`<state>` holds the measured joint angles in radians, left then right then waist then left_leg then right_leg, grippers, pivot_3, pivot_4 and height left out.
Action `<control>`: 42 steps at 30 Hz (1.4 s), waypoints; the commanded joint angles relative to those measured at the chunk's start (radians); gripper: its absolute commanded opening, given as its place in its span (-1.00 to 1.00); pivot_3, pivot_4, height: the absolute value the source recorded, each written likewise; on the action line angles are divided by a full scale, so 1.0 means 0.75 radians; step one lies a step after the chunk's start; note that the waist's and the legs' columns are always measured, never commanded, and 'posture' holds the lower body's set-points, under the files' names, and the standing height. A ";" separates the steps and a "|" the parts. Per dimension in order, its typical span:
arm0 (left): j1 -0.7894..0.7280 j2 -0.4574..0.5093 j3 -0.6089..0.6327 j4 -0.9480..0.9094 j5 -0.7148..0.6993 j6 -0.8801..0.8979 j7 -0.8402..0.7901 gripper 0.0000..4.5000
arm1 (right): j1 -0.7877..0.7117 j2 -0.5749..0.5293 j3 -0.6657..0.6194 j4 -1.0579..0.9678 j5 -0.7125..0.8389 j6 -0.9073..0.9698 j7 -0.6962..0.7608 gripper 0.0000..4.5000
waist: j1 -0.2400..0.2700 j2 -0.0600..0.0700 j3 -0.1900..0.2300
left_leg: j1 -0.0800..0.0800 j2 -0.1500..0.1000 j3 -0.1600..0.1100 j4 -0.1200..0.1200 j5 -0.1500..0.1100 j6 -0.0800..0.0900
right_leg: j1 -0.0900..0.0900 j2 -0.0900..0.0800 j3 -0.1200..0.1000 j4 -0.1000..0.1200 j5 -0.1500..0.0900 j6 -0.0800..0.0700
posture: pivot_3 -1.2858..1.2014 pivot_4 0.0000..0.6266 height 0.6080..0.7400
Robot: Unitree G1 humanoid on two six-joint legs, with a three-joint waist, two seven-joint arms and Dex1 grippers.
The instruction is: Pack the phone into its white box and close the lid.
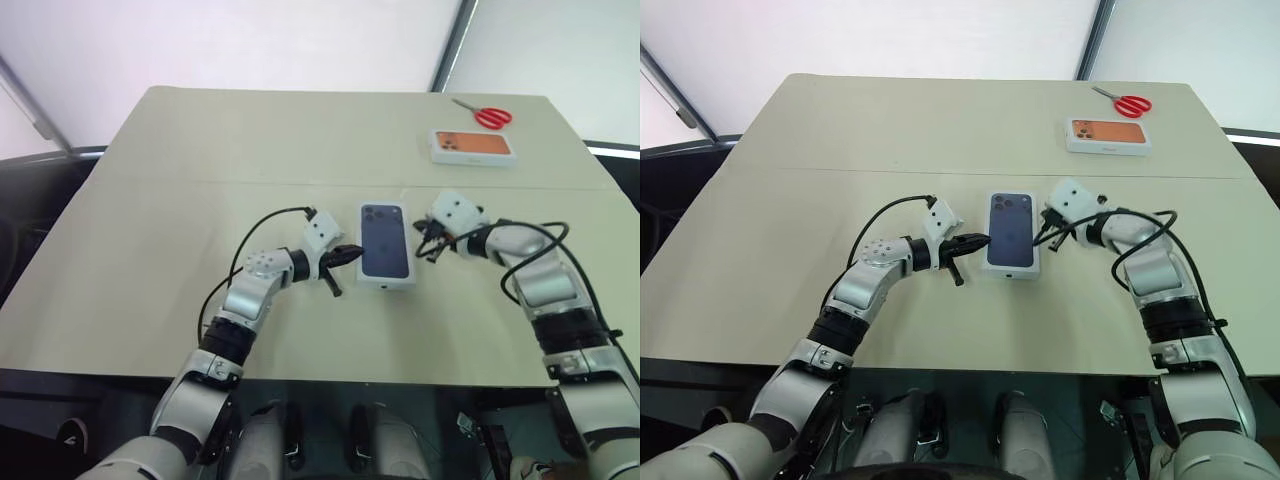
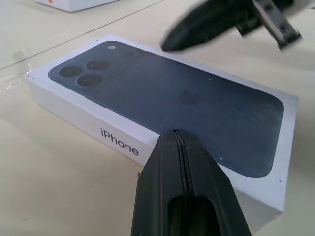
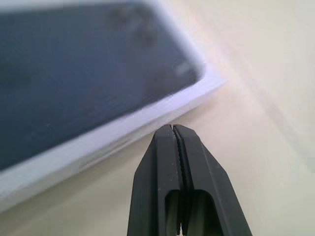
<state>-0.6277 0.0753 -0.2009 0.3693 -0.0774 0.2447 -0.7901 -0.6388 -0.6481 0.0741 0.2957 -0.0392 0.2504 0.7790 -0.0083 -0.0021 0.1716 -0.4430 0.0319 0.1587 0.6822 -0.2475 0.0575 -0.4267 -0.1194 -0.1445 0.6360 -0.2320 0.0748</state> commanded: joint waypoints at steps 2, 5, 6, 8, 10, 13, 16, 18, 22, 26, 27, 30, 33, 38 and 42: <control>-0.101 -0.041 0.044 -0.032 -0.028 -0.001 0.093 -1.00 | -0.051 0.052 -0.045 -0.088 0.080 0.036 -0.007 -0.98 | -0.004 0.000 0.000 | 0.000 0.000 0.000 0.000 0.000 0.000 | 0.000 0.000 0.000 0.000 0.000 0.000 | 0.03 -0.52 0.96; -0.109 -0.057 0.038 -0.045 -0.037 0.013 0.102 -1.00 | 0.018 0.049 -0.003 -0.160 0.100 0.074 0.066 -0.98 | -0.002 0.000 0.000 | 0.000 0.000 0.000 0.000 0.000 0.000 | 0.000 0.001 0.000 0.000 0.000 0.000 | 0.03 -0.52 0.96; -0.102 -0.060 0.033 -0.044 -0.036 0.012 0.104 -1.00 | 0.054 0.036 0.021 -0.180 0.094 0.079 0.094 -0.98 | 0.000 0.000 0.000 | 0.000 0.000 0.000 0.000 0.000 0.000 | 0.000 0.001 0.000 0.000 0.000 0.000 | 0.03 -0.52 0.96; -0.071 -0.052 0.009 -0.042 -0.028 0.030 0.091 -1.00 | 0.124 0.008 0.060 -0.208 0.061 0.073 0.120 -0.98 | 0.000 0.000 0.000 | 0.000 0.000 0.000 0.000 -0.001 0.001 | 0.000 0.002 0.000 0.000 0.000 0.000 | 0.03 -0.52 0.96; -0.027 -0.031 -0.021 -0.028 -0.002 0.007 0.081 -1.00 | 0.193 -0.034 0.091 -0.228 0.035 0.074 0.155 -0.98 | -0.002 0.001 0.000 | 0.000 -0.001 0.001 0.000 -0.001 0.002 | 0.001 0.001 -0.001 0.000 0.000 0.000 | 0.03 -0.52 0.96; 0.042 0.023 -0.085 -0.020 0.048 -0.042 0.051 -1.00 | 0.260 -0.096 0.124 -0.245 -0.005 0.054 0.178 -0.98 | -0.001 0.000 -0.002 | 0.001 0.000 0.001 0.000 -0.001 0.002 | 0.001 0.002 -0.001 0.000 0.000 0.000 | 0.03 -0.52 0.96; 0.071 0.045 -0.085 -0.039 0.034 -0.070 0.030 -1.00 | 0.257 -0.072 0.078 -0.288 0.072 0.124 0.180 -0.98 | -0.001 0.000 -0.008 | 0.002 0.000 -0.001 0.001 -0.002 0.002 | 0.004 -0.001 -0.001 -0.002 0.000 0.000 | 0.03 -0.52 0.96; 0.061 0.049 -0.057 -0.047 -0.006 -0.040 0.009 -1.00 | 0.233 -0.057 0.056 -0.299 0.094 0.136 0.169 -0.98 | -0.001 0.000 -0.008 | 0.002 0.000 -0.002 0.001 -0.002 0.002 | 0.004 -0.002 -0.001 -0.002 0.000 0.000 | 0.03 -0.52 0.96; 0.024 0.065 0.032 -0.080 -0.104 0.048 -0.012 -0.66 | 0.182 -0.021 -0.024 -0.304 0.230 0.269 0.210 -0.88 | -0.004 0.000 -0.008 | 0.002 0.000 -0.001 0.001 -0.002 0.002 | 0.003 -0.002 -0.001 -0.002 0.000 0.000 | 0.03 -0.52 0.96; 0.014 0.156 0.073 -0.164 -0.130 0.083 -0.051 0.21 | 0.168 -0.030 -0.054 -0.326 0.285 0.256 0.246 -0.15 | -0.004 0.001 -0.007 | -0.001 0.000 -0.001 0.000 -0.002 0.002 | 0.000 -0.002 -0.001 -0.002 0.000 0.000 | 0.03 -0.52 0.96; 0.015 0.193 0.091 -0.194 -0.141 0.091 -0.067 0.42 | 0.165 -0.034 -0.060 -0.329 0.291 0.236 0.251 0.07 | -0.005 0.001 -0.006 | -0.001 0.000 -0.001 0.000 -0.002 0.002 | 0.000 -0.001 -0.001 -0.002 0.000 0.000 | 0.03 -0.52 0.96; 0.027 0.345 0.168 -0.258 -0.191 0.120 -0.132 1.00 | 0.165 -0.065 -0.091 -0.307 0.316 0.197 0.282 0.78 | -0.005 0.002 -0.006 | -0.001 0.000 -0.001 0.000 -0.002 0.002 | 0.000 -0.001 -0.001 -0.002 0.000 0.000 | 0.03 -0.52 0.96; 0.064 0.507 0.259 -0.286 -0.245 0.159 -0.195 1.00 | 0.168 -0.098 -0.143 -0.292 0.361 0.191 0.306 0.98 | -0.005 0.002 -0.006 | -0.001 0.000 -0.001 0.000 -0.002 0.002 | 0.000 -0.001 -0.001 -0.002 0.000 0.000 | 0.03 -0.52 0.96; 0.192 0.700 0.433 -0.366 -0.344 0.192 -0.246 1.00 | 0.246 -0.160 -0.273 -0.330 0.484 0.167 0.393 0.98 | -0.003 0.002 -0.005 | -0.001 0.000 -0.001 0.000 -0.002 0.002 | 0.000 -0.001 -0.001 -0.002 0.000 0.000 | 0.03 -0.52 0.96; 0.369 0.794 0.528 -0.497 -0.385 0.221 -0.228 1.00 | 0.337 -0.206 -0.321 -0.341 0.495 0.096 0.419 0.98 | -0.004 0.002 -0.005 | -0.001 0.000 -0.001 -0.001 -0.002 0.002 | 0.000 -0.002 -0.001 -0.003 0.000 0.000 | 0.03 -0.52 0.96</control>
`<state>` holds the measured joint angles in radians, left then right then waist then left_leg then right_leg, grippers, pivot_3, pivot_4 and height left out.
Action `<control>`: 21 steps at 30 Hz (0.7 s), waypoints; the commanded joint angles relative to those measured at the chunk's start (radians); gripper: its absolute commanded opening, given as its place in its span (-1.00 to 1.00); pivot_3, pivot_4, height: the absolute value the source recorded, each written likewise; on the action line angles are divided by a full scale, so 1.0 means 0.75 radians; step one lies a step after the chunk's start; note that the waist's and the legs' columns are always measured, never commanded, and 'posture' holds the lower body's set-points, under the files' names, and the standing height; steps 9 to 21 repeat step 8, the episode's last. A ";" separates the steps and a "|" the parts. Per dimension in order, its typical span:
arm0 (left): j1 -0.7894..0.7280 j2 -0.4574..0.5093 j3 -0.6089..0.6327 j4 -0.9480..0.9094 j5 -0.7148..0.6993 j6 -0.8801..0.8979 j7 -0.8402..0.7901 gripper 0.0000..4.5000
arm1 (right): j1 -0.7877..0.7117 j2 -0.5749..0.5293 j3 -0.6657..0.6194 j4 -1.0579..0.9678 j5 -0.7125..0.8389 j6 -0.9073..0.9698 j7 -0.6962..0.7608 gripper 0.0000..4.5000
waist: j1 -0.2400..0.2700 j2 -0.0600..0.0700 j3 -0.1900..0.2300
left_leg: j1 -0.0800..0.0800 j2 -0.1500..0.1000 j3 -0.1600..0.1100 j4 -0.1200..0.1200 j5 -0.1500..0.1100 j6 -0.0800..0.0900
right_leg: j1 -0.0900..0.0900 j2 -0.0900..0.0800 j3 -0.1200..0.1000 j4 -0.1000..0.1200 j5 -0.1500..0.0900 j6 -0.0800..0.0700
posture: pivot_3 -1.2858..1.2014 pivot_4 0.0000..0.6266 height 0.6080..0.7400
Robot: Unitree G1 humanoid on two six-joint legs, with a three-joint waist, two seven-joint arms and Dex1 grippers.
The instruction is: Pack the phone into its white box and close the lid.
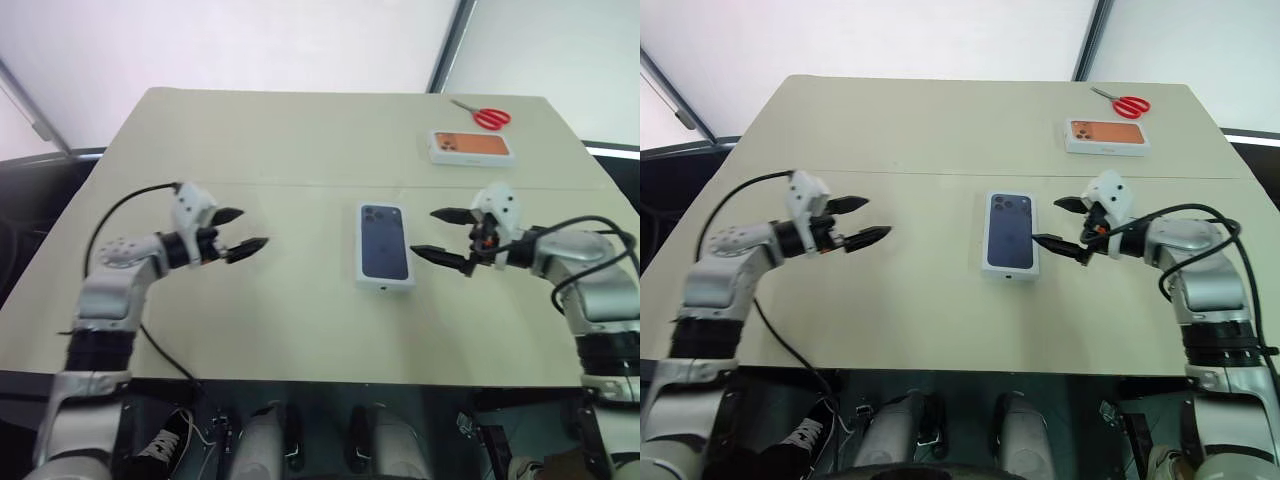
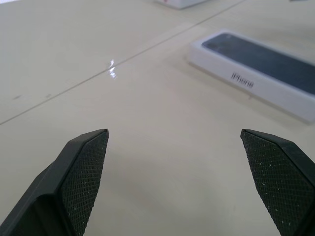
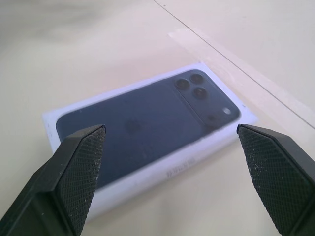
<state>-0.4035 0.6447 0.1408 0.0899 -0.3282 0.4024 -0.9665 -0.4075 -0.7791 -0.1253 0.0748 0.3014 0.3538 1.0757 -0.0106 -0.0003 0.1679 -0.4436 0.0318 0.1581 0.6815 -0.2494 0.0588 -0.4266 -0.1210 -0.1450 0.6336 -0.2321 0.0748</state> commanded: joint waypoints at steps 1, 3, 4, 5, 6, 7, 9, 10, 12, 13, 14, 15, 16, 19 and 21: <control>0.105 0.047 0.093 -0.151 -0.063 0.025 0.017 1.00 | 0.041 -0.039 -0.062 -0.047 0.046 -0.036 0.026 0.98 | -0.002 0.000 0.000 | 0.000 0.000 0.000 0.000 0.000 0.000 | 0.000 0.000 0.000 0.000 0.000 0.000 | 0.03 -0.52 0.96; 0.175 0.060 0.123 -0.202 -0.078 0.038 0.038 1.00 | 0.060 -0.057 -0.066 -0.031 0.043 -0.062 0.040 0.98 | -0.001 0.001 0.001 | 0.000 0.000 0.000 0.000 -0.001 -0.002 | 0.000 -0.001 0.000 0.000 0.000 0.000 | 0.03 -0.52 0.96; 0.215 0.064 0.151 -0.233 -0.090 0.046 0.054 1.00 | 0.075 -0.066 -0.068 -0.025 0.034 -0.094 0.049 0.98 | 0.000 0.002 0.001 | 0.000 0.000 0.000 -0.001 -0.002 -0.004 | -0.001 -0.001 0.000 0.000 0.000 0.000 | 0.03 -0.52 0.96; 0.258 0.074 0.181 -0.259 -0.102 0.045 0.056 1.00 | 0.087 -0.073 -0.071 -0.022 0.033 -0.110 0.055 0.98 | -0.001 0.002 0.001 | 0.000 0.000 0.000 -0.001 -0.002 -0.004 | -0.001 -0.001 0.000 0.000 0.000 0.000 | 0.03 -0.52 0.96; 0.286 0.084 0.203 -0.275 -0.116 0.053 0.056 1.00 | 0.095 -0.080 -0.072 -0.016 0.035 -0.116 0.062 0.98 | -0.002 0.002 0.001 | 0.000 0.000 0.000 -0.001 -0.002 -0.004 | -0.001 -0.001 0.001 0.000 0.000 -0.001 | 0.03 -0.52 0.96; 0.306 0.092 0.228 -0.280 -0.130 0.058 0.061 1.00 | 0.103 -0.087 -0.074 -0.012 0.037 -0.127 0.069 0.98 | -0.001 0.002 0.001 | 0.000 0.000 0.000 -0.002 -0.003 -0.004 | -0.001 -0.002 0.001 -0.001 -0.001 -0.001 | 0.03 -0.52 0.96; 0.323 0.101 0.255 -0.279 -0.145 0.054 0.061 1.00 | 0.109 -0.093 -0.079 -0.002 0.034 -0.141 0.069 0.98 | -0.001 0.002 0.001 | 0.000 0.000 0.000 -0.003 -0.003 -0.004 | -0.002 -0.002 0.001 -0.001 -0.001 -0.002 | 0.03 -0.52 0.96; 0.323 0.101 0.255 -0.279 -0.145 0.054 0.061 1.00 | 0.109 -0.093 -0.079 -0.002 0.034 -0.141 0.069 0.98 | -0.001 0.002 0.001 | 0.000 0.000 0.000 -0.003 -0.003 -0.004 | -0.002 -0.002 0.001 -0.001 -0.001 -0.002 | 0.03 -0.52 0.96; 0.323 0.101 0.255 -0.279 -0.145 0.054 0.061 1.00 | 0.109 -0.093 -0.079 -0.002 0.034 -0.141 0.069 0.98 | -0.001 0.002 0.001 | 0.000 0.000 0.000 -0.003 -0.003 -0.004 | -0.002 -0.002 0.001 -0.001 -0.001 -0.002 | 0.03 -0.52 0.96; 0.323 0.101 0.255 -0.279 -0.145 0.054 0.061 1.00 | 0.109 -0.093 -0.079 -0.002 0.034 -0.141 0.069 0.98 | -0.001 0.002 0.001 | 0.000 0.000 0.000 -0.003 -0.003 -0.004 | -0.002 -0.002 0.001 -0.001 -0.001 -0.002 | 0.03 -0.52 0.96; 0.323 0.101 0.255 -0.279 -0.145 0.054 0.061 1.00 | 0.109 -0.093 -0.079 -0.002 0.034 -0.141 0.069 0.98 | -0.001 0.002 0.001 | 0.000 0.000 0.000 -0.003 -0.003 -0.004 | -0.002 -0.002 0.001 -0.001 -0.001 -0.002 | 0.03 -0.52 0.96; 0.323 0.101 0.255 -0.279 -0.145 0.054 0.061 1.00 | 0.109 -0.093 -0.079 -0.002 0.034 -0.141 0.069 0.98 | -0.001 0.002 0.001 | 0.000 0.000 0.000 -0.003 -0.003 -0.004 | -0.002 -0.002 0.001 -0.001 -0.001 -0.002 | 0.03 -0.52 0.96; 0.323 0.101 0.255 -0.279 -0.145 0.054 0.061 1.00 | 0.109 -0.093 -0.079 -0.002 0.034 -0.141 0.069 0.98 | -0.001 0.002 0.001 | 0.000 0.000 0.000 -0.003 -0.003 -0.004 | -0.002 -0.002 0.001 -0.001 -0.001 -0.002 | 0.03 -0.52 0.96; 0.323 0.101 0.255 -0.279 -0.145 0.054 0.061 1.00 | 0.109 -0.093 -0.079 -0.002 0.034 -0.141 0.069 0.98 | -0.001 0.002 0.001 | 0.000 0.000 0.000 -0.003 -0.003 -0.004 | -0.002 -0.002 0.001 -0.001 -0.001 -0.002 | 0.03 -0.52 0.96; 0.323 0.101 0.255 -0.279 -0.145 0.054 0.061 1.00 | 0.109 -0.093 -0.079 -0.002 0.034 -0.141 0.069 0.98 | -0.001 0.002 0.001 | 0.000 0.000 0.000 -0.003 -0.003 -0.004 | -0.002 -0.002 0.001 -0.001 -0.001 -0.002 | 0.03 -0.52 0.96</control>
